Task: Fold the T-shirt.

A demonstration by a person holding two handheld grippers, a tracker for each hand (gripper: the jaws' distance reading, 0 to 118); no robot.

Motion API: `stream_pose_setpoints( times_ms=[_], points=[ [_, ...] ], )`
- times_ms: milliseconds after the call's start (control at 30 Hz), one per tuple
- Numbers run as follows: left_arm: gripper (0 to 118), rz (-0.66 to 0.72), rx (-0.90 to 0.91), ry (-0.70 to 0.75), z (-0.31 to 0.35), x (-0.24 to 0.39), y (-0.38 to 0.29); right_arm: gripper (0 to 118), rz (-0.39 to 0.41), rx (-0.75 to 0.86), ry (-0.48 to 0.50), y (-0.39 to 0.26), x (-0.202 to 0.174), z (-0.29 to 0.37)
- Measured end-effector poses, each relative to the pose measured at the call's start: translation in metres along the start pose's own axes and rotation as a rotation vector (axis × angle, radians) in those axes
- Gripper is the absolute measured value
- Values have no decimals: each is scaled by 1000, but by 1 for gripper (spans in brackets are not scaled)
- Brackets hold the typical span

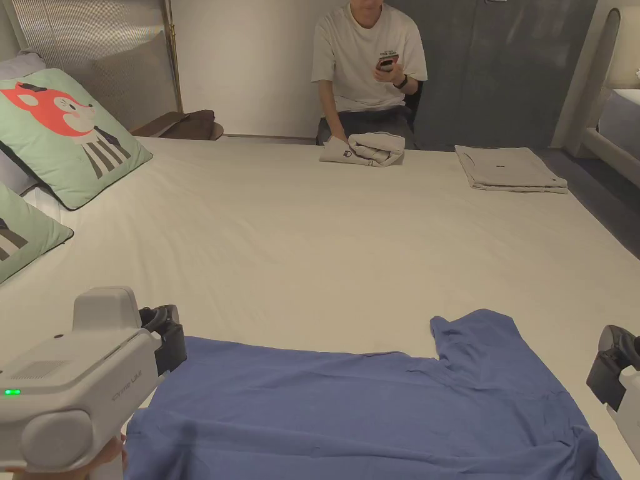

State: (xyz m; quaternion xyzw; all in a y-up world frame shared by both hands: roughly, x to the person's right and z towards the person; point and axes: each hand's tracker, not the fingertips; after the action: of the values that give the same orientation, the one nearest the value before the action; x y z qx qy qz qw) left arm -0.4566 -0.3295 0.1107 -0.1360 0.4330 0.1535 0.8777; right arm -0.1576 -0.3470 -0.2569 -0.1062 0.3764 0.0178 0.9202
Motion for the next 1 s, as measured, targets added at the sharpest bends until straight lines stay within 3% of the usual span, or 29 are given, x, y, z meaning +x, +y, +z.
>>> stream_pose_setpoints(
  times_ms=[167,200,233,300,333,567,667,800,867,900,933,967,1000],
  points=[
    [1,21,-174,-50,-68,-27,17,0,3,-40,7,-4,-2,-15],
    [10,13,-199,-29,-85,-32,19,0,7,-50,6,-5,-2,-20],
    [34,-1,-236,-19,-103,-37,20,0,16,-59,6,-6,-3,-22],
    [101,8,-329,-10,-137,-46,21,0,20,-76,4,-8,-6,-28],
    [109,17,-382,-3,-154,-50,19,0,23,-87,2,-10,-6,-32],
    [104,106,-593,43,-231,-77,-12,0,46,-163,-5,-38,-1,-66],
    [80,105,-644,67,-249,-77,-25,0,59,-182,-9,-40,-4,-71],
    [72,75,-665,84,-255,-74,-36,0,69,-208,-7,-47,-6,-79],
    [50,37,-645,114,-249,-69,-31,0,75,-222,2,-49,-5,-84],
    [23,21,-632,108,-245,-67,-29,0,78,-232,12,-49,-5,-88],
    [7,30,-629,79,-242,-67,-26,1,78,-250,20,-49,-4,-94],
    [4,39,-628,64,-240,-68,-24,10,68,-274,24,-49,-2,-102],
    [4,45,-624,55,-237,-67,-22,44,43,-303,37,-48,1,-112]
  ],
)
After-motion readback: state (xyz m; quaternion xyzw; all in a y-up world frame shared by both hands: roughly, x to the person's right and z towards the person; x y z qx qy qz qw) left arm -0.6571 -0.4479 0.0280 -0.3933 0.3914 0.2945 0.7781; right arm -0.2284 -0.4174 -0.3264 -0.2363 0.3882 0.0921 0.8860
